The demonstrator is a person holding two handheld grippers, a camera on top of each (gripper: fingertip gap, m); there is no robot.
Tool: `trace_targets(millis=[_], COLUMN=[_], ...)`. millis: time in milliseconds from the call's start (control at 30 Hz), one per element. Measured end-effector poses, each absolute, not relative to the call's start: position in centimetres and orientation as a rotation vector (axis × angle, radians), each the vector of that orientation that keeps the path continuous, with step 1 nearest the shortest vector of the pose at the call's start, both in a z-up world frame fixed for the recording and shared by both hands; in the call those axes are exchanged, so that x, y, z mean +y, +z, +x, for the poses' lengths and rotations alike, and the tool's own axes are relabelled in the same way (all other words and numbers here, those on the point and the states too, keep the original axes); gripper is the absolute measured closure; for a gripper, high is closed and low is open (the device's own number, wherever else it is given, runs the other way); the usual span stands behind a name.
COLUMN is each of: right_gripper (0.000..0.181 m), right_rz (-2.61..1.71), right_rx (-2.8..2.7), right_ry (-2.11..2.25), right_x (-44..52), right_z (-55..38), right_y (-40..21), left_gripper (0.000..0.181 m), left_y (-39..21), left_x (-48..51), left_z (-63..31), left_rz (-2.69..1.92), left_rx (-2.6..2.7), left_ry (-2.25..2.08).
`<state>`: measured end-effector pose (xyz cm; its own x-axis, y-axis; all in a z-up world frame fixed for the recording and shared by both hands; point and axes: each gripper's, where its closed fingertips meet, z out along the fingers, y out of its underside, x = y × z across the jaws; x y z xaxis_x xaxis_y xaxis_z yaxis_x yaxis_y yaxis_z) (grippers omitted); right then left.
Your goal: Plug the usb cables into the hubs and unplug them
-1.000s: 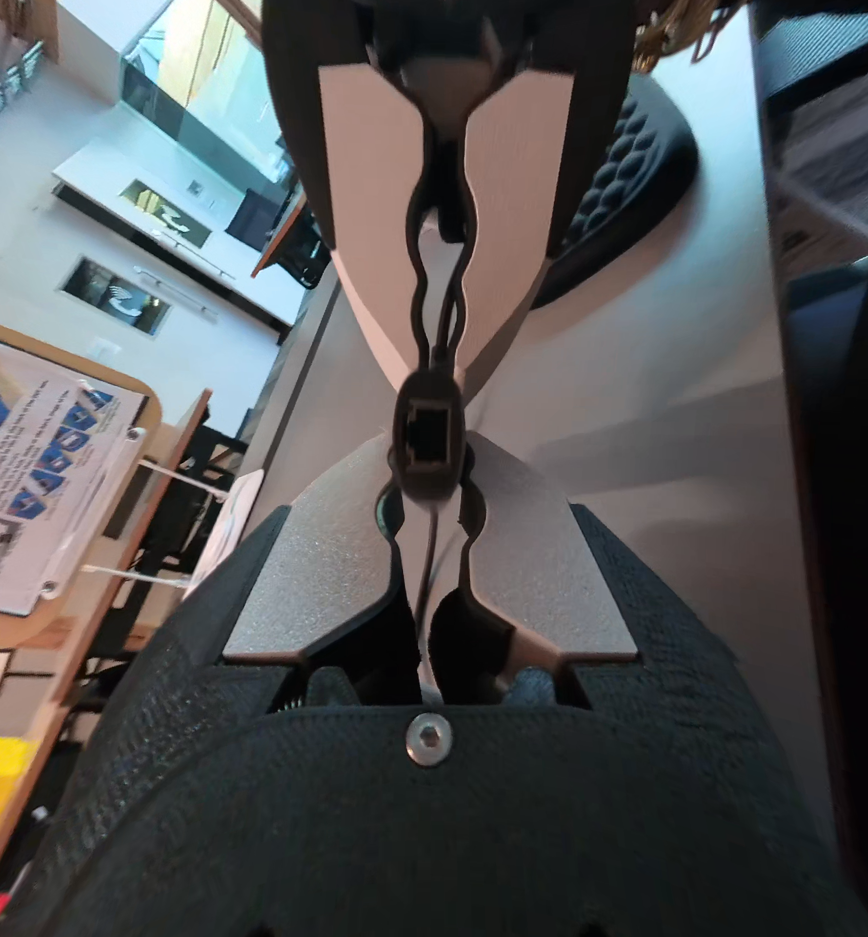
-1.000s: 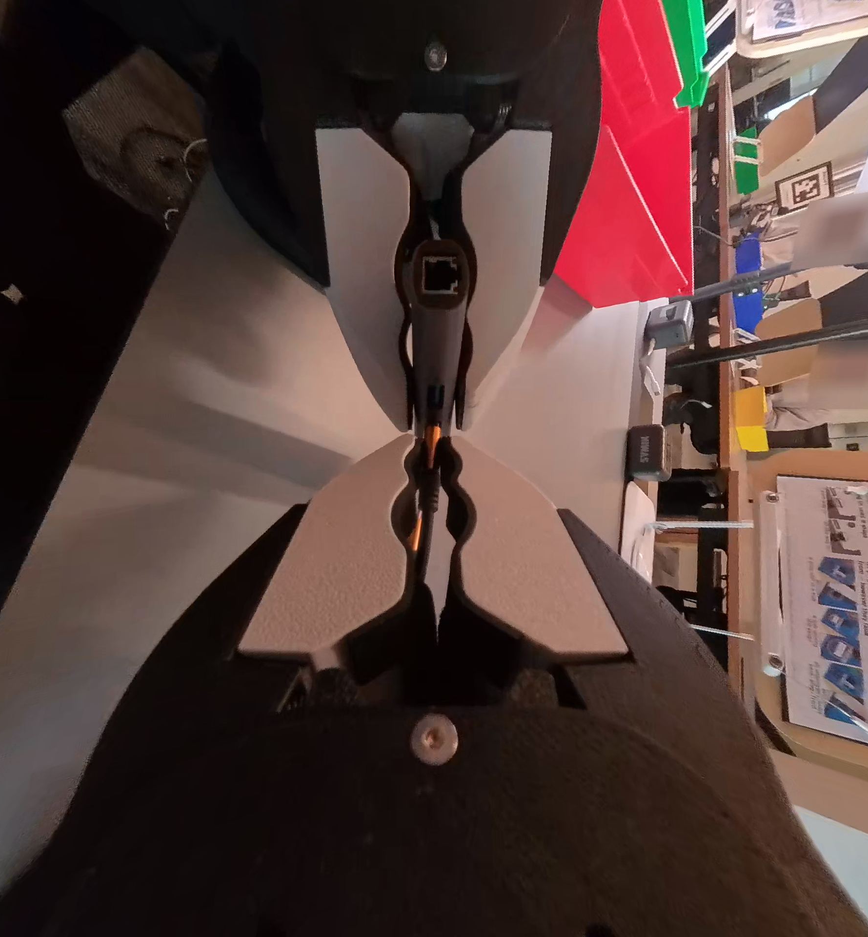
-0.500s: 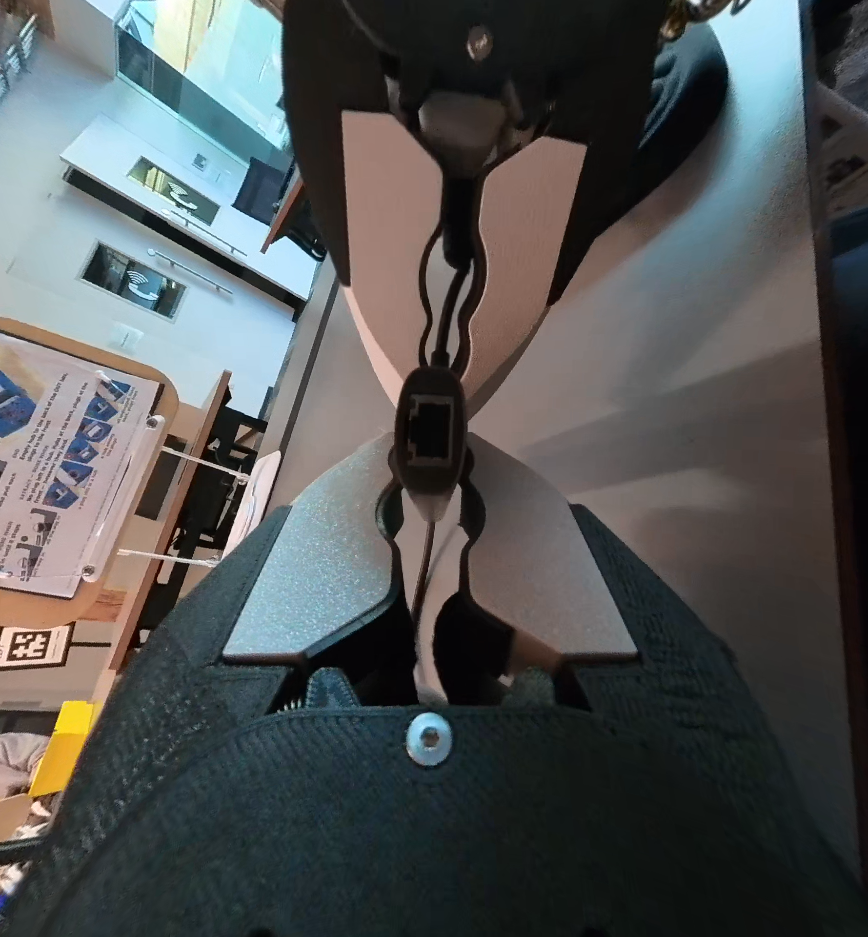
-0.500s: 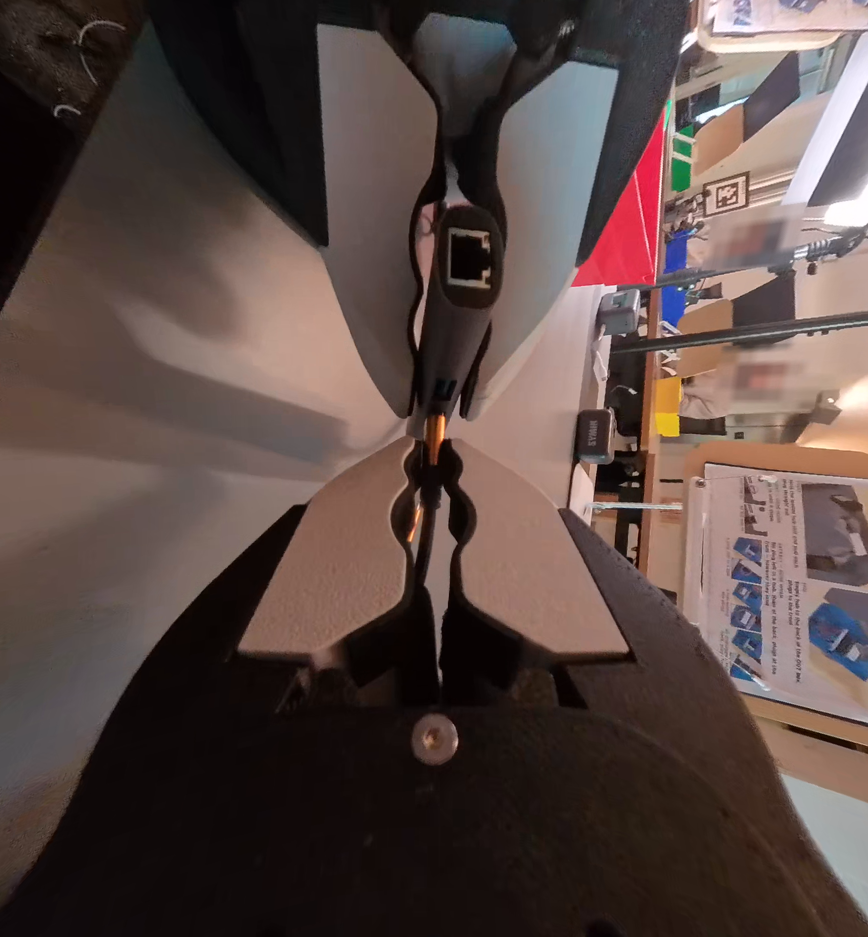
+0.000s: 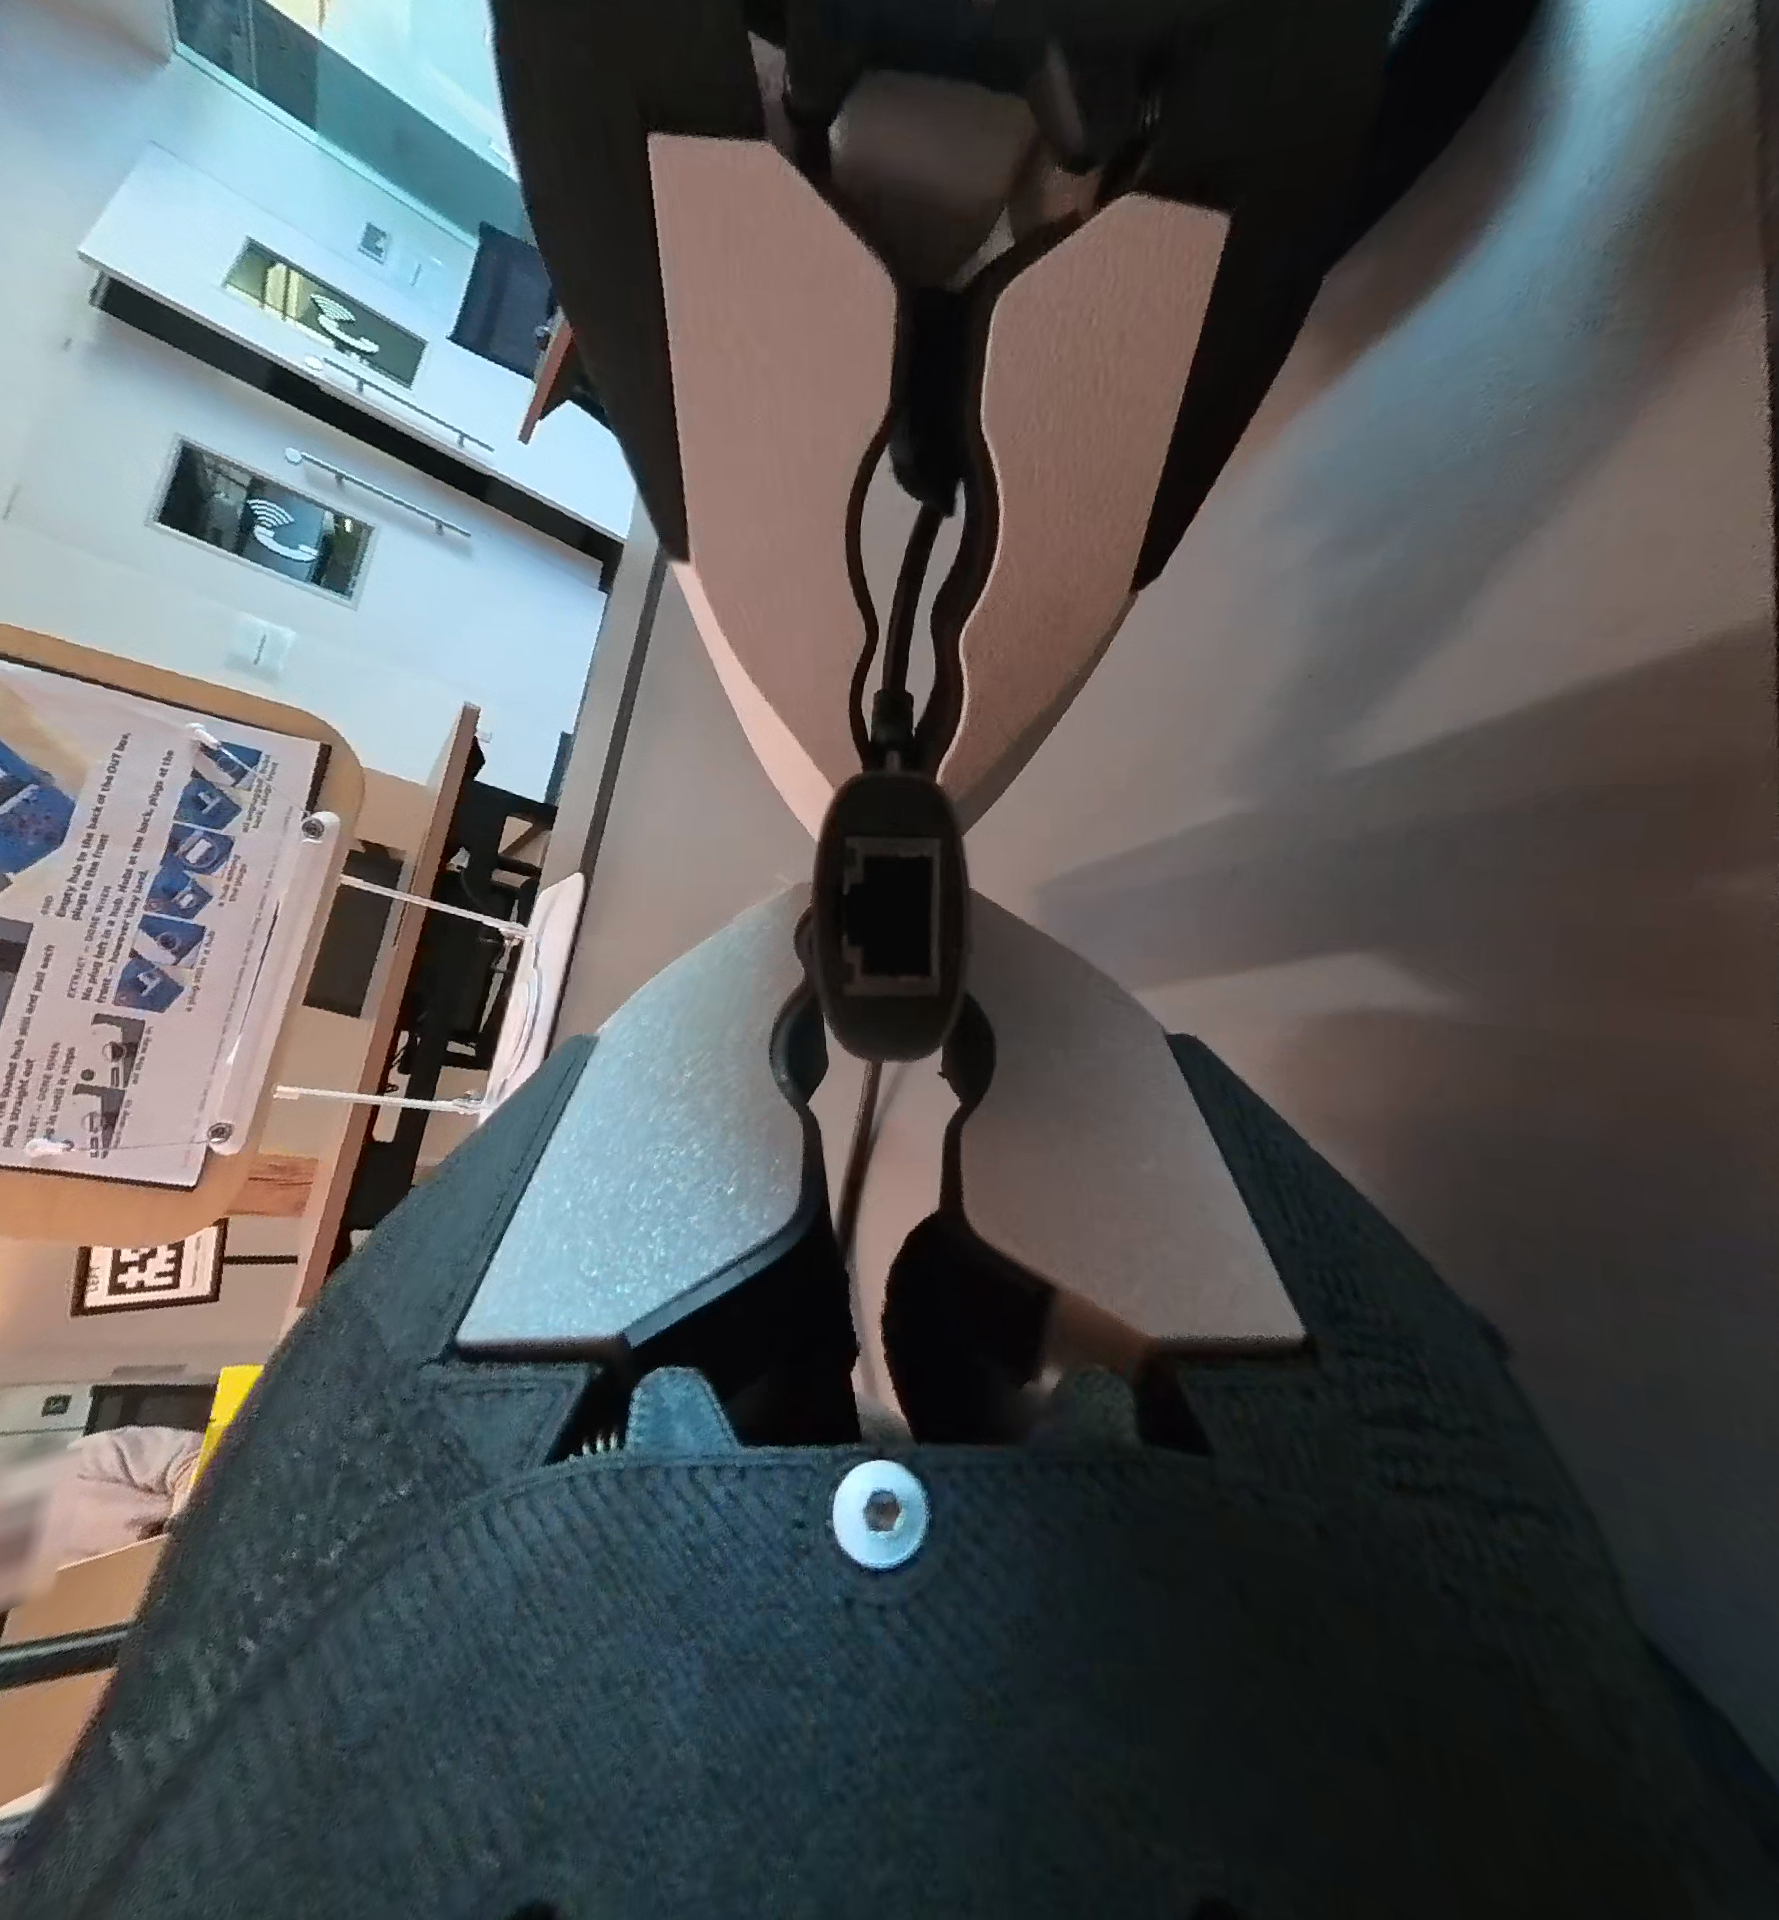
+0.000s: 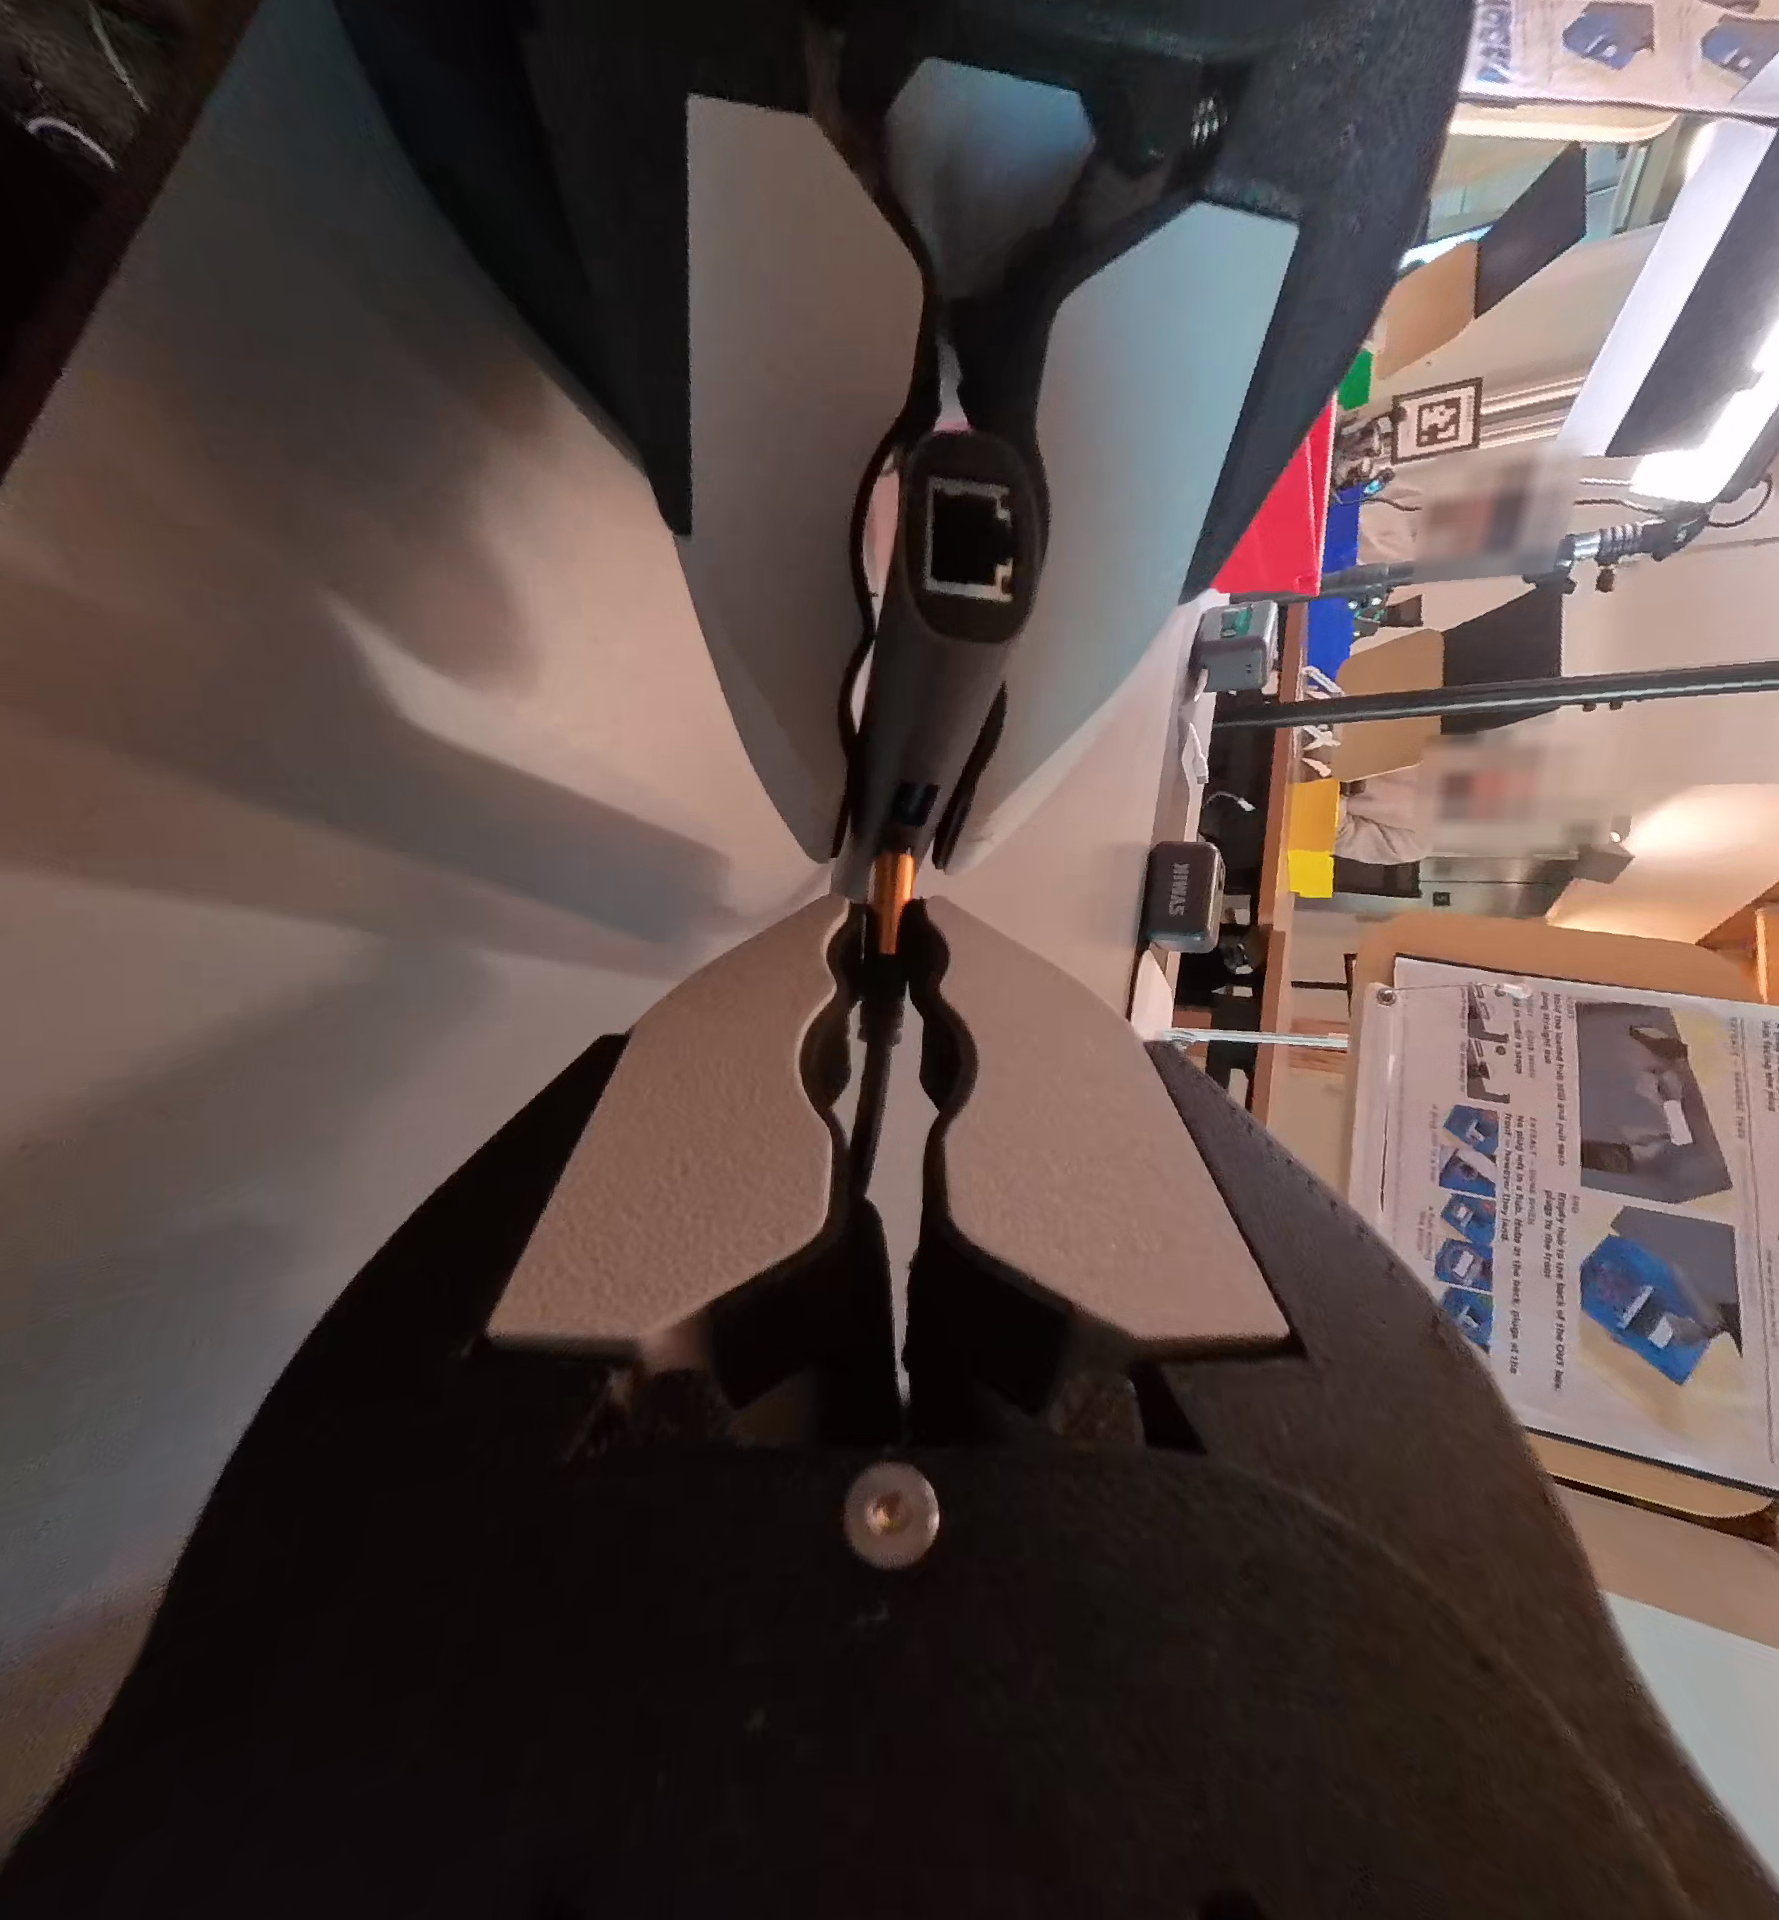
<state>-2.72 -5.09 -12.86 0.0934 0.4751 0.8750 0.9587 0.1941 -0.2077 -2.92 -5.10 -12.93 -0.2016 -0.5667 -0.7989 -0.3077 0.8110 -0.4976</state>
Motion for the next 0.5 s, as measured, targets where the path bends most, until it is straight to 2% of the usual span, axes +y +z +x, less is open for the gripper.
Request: trace_targets(millis=[500], right_gripper=[0.174], right_rz=[-1.445], right_rx=[-1.514], right_ry=[-0.543], right_x=[-5.6], right_z=[-2.9], right_y=[-11.8], left_gripper=[0.163], left_y=[-12.0], left_x=[-5.6], left_z=[-2.9], left_rz=[-0.642], left_rx=[1.755], left_ry=[-0.314])
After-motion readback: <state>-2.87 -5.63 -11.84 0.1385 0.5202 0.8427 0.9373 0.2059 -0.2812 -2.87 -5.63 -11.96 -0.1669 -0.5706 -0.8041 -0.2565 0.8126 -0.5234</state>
